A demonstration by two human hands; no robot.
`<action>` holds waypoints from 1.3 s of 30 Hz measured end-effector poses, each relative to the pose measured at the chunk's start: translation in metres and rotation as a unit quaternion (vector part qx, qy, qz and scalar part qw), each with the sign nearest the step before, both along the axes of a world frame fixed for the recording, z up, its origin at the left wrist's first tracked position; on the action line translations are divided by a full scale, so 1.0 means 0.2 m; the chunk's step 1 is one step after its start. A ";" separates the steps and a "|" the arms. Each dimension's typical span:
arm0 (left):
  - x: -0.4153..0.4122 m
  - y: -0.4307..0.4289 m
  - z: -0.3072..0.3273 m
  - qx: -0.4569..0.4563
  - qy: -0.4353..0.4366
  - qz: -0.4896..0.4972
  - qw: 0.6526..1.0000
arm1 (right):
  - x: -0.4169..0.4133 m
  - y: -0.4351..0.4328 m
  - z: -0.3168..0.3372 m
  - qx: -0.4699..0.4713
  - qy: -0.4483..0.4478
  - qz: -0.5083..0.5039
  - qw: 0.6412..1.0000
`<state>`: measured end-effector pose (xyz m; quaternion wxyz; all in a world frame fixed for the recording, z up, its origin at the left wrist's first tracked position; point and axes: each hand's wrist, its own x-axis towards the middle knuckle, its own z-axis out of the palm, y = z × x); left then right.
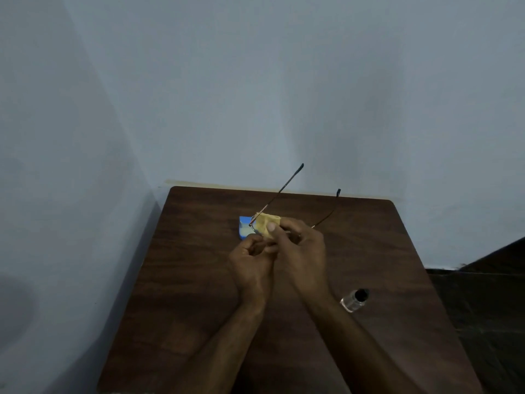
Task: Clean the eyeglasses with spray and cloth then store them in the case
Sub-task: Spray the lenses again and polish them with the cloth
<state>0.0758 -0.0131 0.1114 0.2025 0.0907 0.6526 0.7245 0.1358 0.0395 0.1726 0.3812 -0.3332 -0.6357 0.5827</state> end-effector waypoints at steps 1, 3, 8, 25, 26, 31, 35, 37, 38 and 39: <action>0.00 -0.01 0.01 0.010 0.009 -0.002 1.000 | -0.02 0.01 -0.01 0.011 -0.018 0.013 1.000; 0.01 -0.03 0.02 0.018 0.060 -0.001 0.998 | -0.05 0.02 -0.01 0.029 -0.037 0.043 0.998; 0.02 -0.05 0.00 0.001 0.129 0.002 0.992 | -0.07 0.01 0.02 -0.005 -0.036 0.077 0.996; 0.07 -0.03 -0.04 -0.082 0.148 0.032 0.985 | -0.03 0.10 0.18 -0.176 0.184 0.053 0.966; 0.08 -0.03 -0.04 -0.081 0.145 0.028 0.986 | -0.02 0.11 0.20 -0.184 0.199 0.053 0.961; 0.09 -0.03 -0.05 -0.076 0.138 0.006 0.987 | 0.01 0.16 0.25 -0.242 0.220 0.036 0.944; 0.11 -0.04 -0.05 -0.074 0.141 0.000 0.987 | 0.02 0.21 0.27 -0.279 0.251 0.008 0.927; 0.11 -0.05 -0.08 -0.080 0.138 -0.002 0.987 | 0.03 0.23 0.26 -0.248 0.238 0.002 0.939; 0.11 -0.05 -0.09 -0.080 0.127 -0.005 0.989 | 0.04 0.23 0.26 -0.226 0.220 0.007 0.949; 0.11 -0.06 -0.09 -0.081 0.115 -0.009 0.990 | 0.04 0.22 0.25 -0.206 0.201 0.014 0.958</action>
